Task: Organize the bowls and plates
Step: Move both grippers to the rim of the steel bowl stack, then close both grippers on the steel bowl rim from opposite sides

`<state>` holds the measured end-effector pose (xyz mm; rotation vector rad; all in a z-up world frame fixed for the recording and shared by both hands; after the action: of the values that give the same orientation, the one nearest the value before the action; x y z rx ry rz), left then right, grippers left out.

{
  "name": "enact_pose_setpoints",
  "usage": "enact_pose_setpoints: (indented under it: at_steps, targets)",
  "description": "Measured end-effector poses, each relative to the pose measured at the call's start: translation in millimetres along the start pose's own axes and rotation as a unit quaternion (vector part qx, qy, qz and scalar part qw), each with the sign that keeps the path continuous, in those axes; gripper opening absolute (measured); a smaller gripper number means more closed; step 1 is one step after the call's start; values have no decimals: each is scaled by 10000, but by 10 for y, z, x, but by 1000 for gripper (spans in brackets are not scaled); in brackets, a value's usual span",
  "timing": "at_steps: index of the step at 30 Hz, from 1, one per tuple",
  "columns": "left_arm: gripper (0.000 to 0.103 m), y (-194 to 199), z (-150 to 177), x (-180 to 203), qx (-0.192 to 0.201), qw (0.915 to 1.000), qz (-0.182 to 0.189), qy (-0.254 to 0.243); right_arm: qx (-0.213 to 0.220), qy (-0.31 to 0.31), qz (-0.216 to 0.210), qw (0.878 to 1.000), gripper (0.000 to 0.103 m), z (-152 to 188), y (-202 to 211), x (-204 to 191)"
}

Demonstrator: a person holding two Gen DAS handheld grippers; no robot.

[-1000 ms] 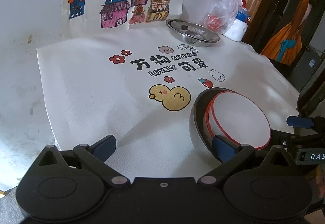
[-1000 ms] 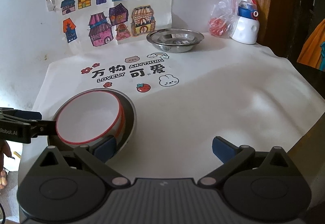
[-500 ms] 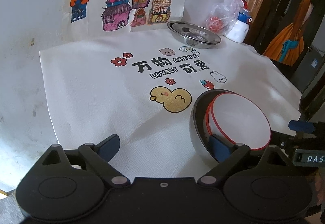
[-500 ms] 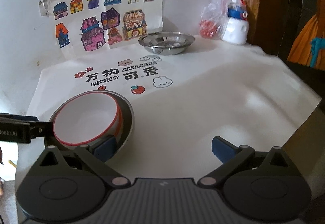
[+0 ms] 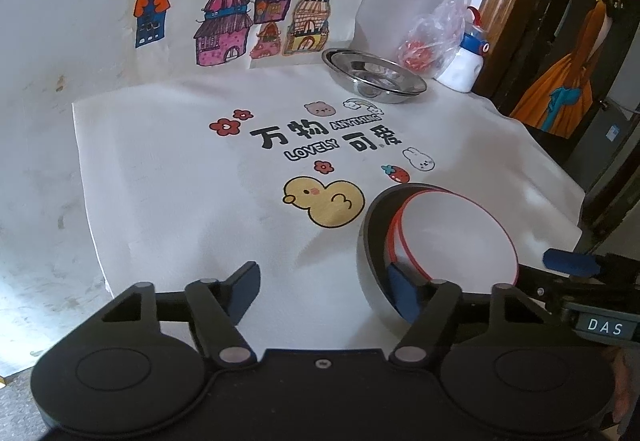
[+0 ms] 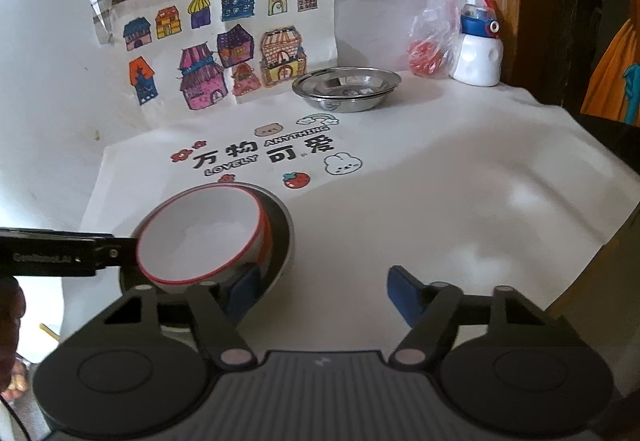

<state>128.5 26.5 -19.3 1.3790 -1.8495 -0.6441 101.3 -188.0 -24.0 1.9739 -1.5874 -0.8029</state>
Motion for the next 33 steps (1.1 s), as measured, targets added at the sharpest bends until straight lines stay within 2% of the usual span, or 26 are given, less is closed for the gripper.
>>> enact_pose_setpoints:
  at_steps: [1, 7, 9, 15, 18, 20, 25, 33]
  targets:
    - [67, 1, -1, 6, 6, 10000, 12, -5, 0, -25, -68, 10000, 62, 3, 5, -2]
    - [44, 13, 5, 44, 45, 9997, 233, 54, -11, -94, -253, 9996, 55, 10, 11, -12]
    - [37, 13, -1, 51, 43, 9995, 301, 100, -40, -131, -288, 9995, 55, 10, 12, -4]
    - [25, 16, -1, 74, 42, 9990, 420, 166, -148, -181, -229, 9995, 55, -15, 6, -33]
    - [19, 12, -11, 97, 34, 9989, 440, 168, -274, -299, -381, 9984, 42, -44, -2, -30]
    - [15, 14, -21, 116, 22, 9989, 442, 146, -346, -359, -458, 9977, 37, -60, -10, -32]
    - [13, 9, -37, 137, -4, 9991, 392, 157, -408, -415, -480, 9972, 24, -86, -26, -84]
    - [12, 5, -39, 126, -2, 9991, 389, 193, -460, -523, -246, 9973, 19, -121, -114, -140]
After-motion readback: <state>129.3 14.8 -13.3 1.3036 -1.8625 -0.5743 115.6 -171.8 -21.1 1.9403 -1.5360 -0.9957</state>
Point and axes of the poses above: each gripper's, at about its wrist camera, not at the fingertips, and y roughly against the way its jaws point, x to its right, z to its underside, the point moved 3 cm from there along -y, roughly the way its jaws point, and after that the axes turned 8 degrees about -x, right-handed, at the moved point
